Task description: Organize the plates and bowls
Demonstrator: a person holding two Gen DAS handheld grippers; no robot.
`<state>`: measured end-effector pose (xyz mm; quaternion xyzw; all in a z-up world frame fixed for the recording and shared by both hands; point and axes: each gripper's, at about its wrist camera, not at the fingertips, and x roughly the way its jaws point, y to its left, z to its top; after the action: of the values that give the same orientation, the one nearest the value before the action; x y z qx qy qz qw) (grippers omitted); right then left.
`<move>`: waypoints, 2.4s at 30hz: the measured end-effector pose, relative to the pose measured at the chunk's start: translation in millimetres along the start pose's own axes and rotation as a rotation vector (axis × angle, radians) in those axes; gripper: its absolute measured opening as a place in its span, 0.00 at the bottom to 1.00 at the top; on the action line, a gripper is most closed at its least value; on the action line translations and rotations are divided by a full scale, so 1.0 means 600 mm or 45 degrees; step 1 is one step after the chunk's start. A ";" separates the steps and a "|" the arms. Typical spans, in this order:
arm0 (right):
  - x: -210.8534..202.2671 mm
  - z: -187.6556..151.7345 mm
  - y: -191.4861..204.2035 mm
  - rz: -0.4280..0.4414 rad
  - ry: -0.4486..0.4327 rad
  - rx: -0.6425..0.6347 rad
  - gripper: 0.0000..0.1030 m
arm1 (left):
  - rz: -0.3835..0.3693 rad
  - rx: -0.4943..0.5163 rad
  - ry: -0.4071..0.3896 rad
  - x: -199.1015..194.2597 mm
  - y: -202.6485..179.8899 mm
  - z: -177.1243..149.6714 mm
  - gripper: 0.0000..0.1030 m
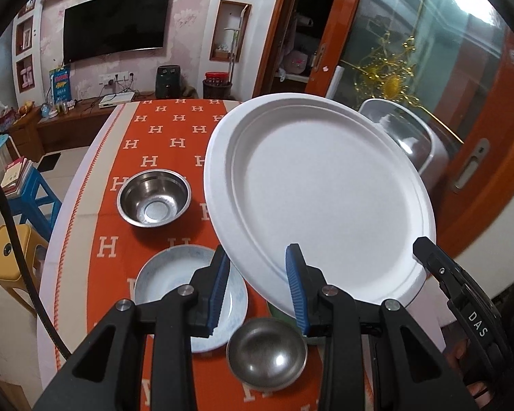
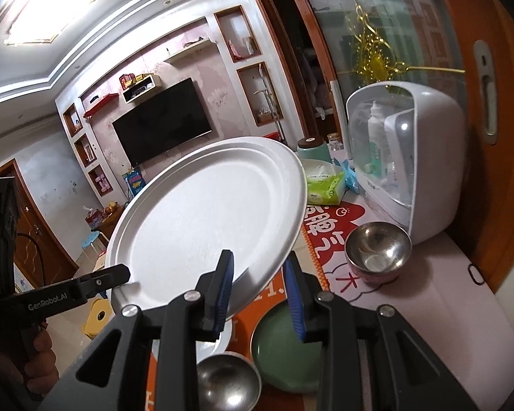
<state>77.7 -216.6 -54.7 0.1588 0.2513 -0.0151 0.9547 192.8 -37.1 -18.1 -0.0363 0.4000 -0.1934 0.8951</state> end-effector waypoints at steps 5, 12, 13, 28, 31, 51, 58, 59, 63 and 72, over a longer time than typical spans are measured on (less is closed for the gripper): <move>-0.054 -0.035 0.024 -0.016 -0.007 0.002 0.29 | -0.023 0.017 -0.008 -0.052 0.009 -0.046 0.31; -0.114 -0.092 0.063 -0.030 0.016 -0.010 0.29 | -0.034 0.025 -0.002 -0.121 0.028 -0.125 0.31; -0.121 -0.100 0.068 -0.031 0.024 -0.015 0.29 | -0.033 0.021 0.001 -0.128 0.031 -0.134 0.31; -0.133 -0.185 0.114 0.085 0.234 -0.141 0.30 | 0.064 -0.150 0.105 -0.186 0.101 -0.272 0.31; -0.122 -0.197 0.120 0.125 0.300 -0.179 0.30 | 0.109 -0.225 0.134 -0.190 0.112 -0.295 0.31; -0.061 -0.303 0.161 0.273 0.678 -0.386 0.31 | 0.299 -0.530 0.289 -0.193 0.167 -0.459 0.31; -0.034 -0.350 0.168 0.265 0.810 -0.403 0.31 | 0.310 -0.583 0.374 -0.163 0.194 -0.501 0.31; -0.029 -0.354 0.167 0.261 0.826 -0.398 0.31 | 0.310 -0.581 0.385 -0.157 0.196 -0.505 0.31; -0.009 -0.371 0.158 0.234 0.885 -0.373 0.31 | 0.297 -0.566 0.423 -0.130 0.203 -0.514 0.31; 0.027 -0.384 0.139 0.147 0.953 -0.311 0.31 | 0.254 -0.534 0.483 -0.075 0.204 -0.500 0.32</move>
<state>-8.9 -64.9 -227.6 0.0525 0.5726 0.1275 0.8082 -14.5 119.9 -216.6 -0.1439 0.5930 -0.0211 0.7919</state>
